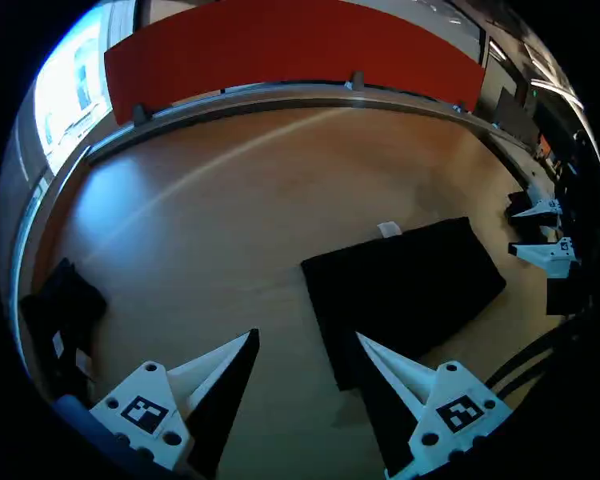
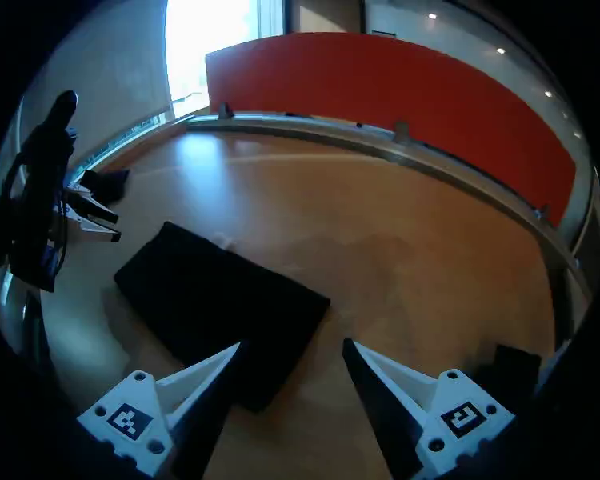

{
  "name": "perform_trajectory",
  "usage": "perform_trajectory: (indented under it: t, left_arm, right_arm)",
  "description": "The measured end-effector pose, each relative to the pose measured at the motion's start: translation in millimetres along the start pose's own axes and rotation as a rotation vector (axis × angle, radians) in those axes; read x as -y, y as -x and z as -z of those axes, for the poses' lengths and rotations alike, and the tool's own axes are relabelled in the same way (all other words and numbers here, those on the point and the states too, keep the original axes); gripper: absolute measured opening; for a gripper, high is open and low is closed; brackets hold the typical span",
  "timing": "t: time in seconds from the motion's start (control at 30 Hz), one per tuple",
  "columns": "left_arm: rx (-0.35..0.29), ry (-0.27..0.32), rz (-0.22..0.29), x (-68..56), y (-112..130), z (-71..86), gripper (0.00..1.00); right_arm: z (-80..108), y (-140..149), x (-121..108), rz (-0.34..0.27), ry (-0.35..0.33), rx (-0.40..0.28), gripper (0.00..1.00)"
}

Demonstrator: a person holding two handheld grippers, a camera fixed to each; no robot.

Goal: Fold towel

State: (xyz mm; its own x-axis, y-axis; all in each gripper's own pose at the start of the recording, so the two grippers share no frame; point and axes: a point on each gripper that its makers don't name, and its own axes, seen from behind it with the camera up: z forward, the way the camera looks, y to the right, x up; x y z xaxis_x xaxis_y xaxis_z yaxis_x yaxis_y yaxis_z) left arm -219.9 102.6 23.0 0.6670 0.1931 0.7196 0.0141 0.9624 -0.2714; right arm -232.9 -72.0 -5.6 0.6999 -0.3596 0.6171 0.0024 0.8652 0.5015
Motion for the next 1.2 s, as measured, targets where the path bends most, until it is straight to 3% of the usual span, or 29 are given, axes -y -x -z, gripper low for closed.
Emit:
perform_trajectory:
  t: [0.7, 0.9, 1.03, 1.2]
  left_arm:
    - [-0.015, -0.115, 0.153, 32.6, 60, 64.0, 0.78]
    - [-0.019, -0.133, 0.187, 36.5, 71, 77.4, 0.78]
    - [-0.021, -0.142, 0.201, 37.6, 78, 84.4, 0.78]
    - [-0.021, -0.15, 0.218, 39.5, 86, 90.9, 0.78]
  right_arm:
    - [4.3, 38, 25, 0.195, -0.115, 0.093, 0.89]
    - [3.6, 46, 29, 0.228, -0.14, 0.119, 0.89]
    - [4.0, 57, 29, 0.259, -0.152, 0.147, 0.85]
    - [2.4, 70, 27, 0.284, -0.158, 0.188, 0.73]
